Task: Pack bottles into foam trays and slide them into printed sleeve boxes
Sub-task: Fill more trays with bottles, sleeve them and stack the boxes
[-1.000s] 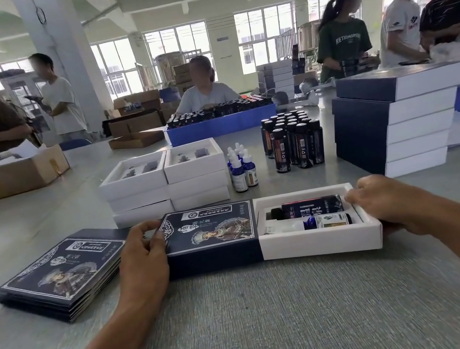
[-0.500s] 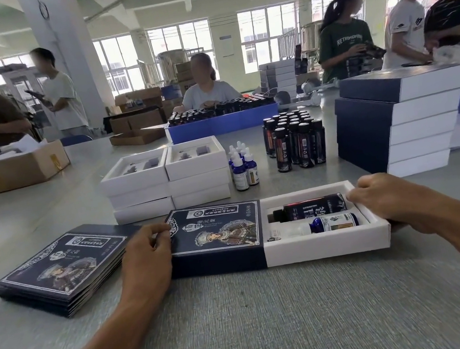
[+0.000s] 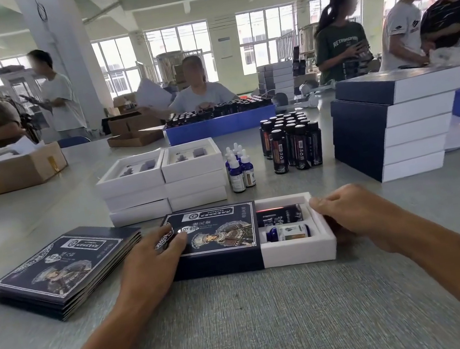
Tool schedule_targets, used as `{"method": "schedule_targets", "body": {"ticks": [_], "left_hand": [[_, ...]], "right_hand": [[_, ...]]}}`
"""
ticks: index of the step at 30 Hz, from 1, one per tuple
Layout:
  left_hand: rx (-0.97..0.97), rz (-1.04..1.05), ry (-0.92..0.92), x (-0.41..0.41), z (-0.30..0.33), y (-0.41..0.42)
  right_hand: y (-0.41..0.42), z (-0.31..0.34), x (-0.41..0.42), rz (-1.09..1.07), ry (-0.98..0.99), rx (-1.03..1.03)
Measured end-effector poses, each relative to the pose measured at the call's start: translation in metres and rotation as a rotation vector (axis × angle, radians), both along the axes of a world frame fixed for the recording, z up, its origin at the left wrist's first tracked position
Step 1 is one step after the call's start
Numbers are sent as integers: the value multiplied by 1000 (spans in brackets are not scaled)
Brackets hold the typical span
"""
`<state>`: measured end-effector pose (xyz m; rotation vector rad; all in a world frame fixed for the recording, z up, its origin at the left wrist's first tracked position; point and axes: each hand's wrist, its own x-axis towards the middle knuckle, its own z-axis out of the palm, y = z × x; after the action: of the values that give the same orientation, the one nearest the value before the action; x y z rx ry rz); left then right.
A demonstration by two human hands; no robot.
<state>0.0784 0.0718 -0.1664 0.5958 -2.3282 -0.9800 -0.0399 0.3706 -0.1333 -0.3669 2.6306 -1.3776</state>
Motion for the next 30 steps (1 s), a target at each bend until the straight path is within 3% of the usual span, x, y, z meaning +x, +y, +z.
{"method": "schedule_targets", "body": {"ticks": [6, 17, 30], "left_hand": [[-34, -36, -11, 3, 0, 20], [-54, -61, -17, 7, 4, 35], [-16, -126, -55, 4, -9, 27]], "right_hand": [[-24, -7, 19, 182, -43, -103], [-36, -7, 29, 217, 3, -77], [-47, -6, 31, 256, 200, 171]]}}
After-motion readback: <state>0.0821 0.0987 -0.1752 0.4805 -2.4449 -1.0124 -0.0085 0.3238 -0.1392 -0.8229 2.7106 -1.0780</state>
